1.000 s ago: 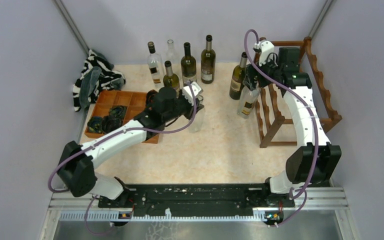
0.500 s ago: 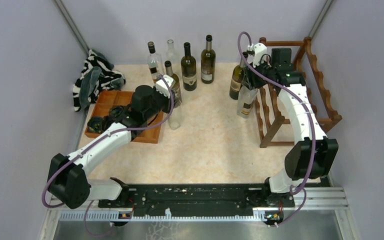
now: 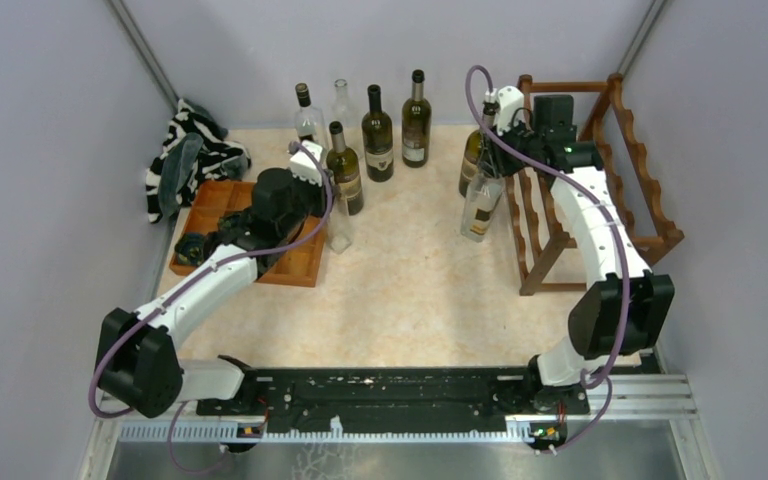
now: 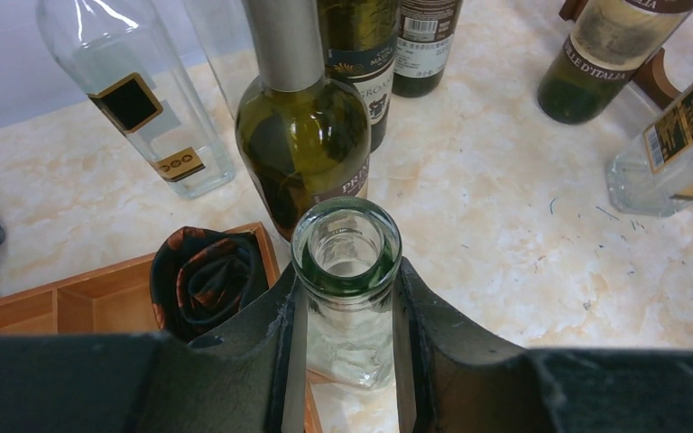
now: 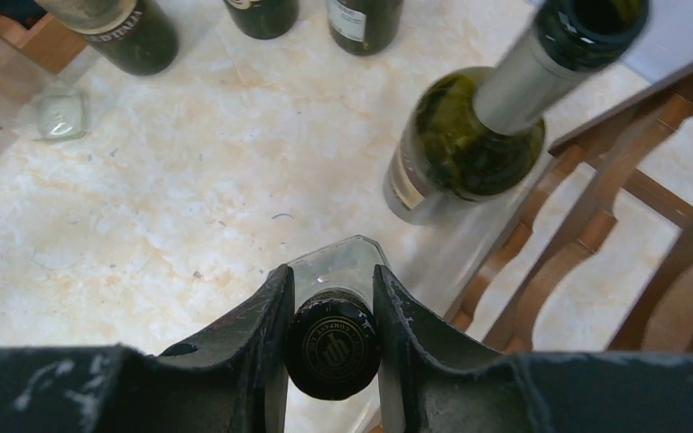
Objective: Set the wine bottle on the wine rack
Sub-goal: Move the wine bottle to the center of the board.
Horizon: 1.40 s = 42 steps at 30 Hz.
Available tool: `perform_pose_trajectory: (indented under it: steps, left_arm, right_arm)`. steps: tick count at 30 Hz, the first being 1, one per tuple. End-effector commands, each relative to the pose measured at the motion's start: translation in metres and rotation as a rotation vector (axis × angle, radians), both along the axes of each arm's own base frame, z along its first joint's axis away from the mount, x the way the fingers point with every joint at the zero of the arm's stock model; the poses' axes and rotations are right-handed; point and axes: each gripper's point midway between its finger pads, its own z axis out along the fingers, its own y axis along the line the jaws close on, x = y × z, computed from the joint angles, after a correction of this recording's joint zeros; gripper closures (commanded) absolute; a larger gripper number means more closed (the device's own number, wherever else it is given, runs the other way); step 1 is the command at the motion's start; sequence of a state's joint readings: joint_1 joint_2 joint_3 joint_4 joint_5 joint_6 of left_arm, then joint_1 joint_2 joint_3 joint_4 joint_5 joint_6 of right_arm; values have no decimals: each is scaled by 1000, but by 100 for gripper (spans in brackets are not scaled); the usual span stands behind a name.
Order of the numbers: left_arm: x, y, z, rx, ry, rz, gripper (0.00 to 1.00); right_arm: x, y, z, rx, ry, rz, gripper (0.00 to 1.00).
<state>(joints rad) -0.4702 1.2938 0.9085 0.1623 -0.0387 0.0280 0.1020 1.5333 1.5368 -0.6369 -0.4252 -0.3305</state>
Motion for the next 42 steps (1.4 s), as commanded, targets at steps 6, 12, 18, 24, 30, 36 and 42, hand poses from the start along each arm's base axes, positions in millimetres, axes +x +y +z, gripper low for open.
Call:
perform_pose_trajectory:
  steps: [6,12,18,24,30,36,42]
  left_arm:
    - [1,14,12,-85,-39,85,68]
    - [-3,18,16,-105,-38,102,46]
    - [-9,17,31,-136,-46,92,26]
    - [-16,19,46,-154,-57,87,20]
    - [-34,23,64,-149,-85,56,18]
    - [-60,26,74,-155,-97,2,11]
    - [-89,26,84,-211,-97,-58,10]
  right_arm:
    - [15,83,71,94,-172,178,95]
    - [28,139,67,106,-171,257,95]
    - [45,181,79,136,-203,296,95]
    - [63,217,78,148,-224,312,95]
    - [87,229,86,161,-260,290,93]
    - [92,234,69,152,-238,312,66]
    - [82,235,94,181,-279,338,27]
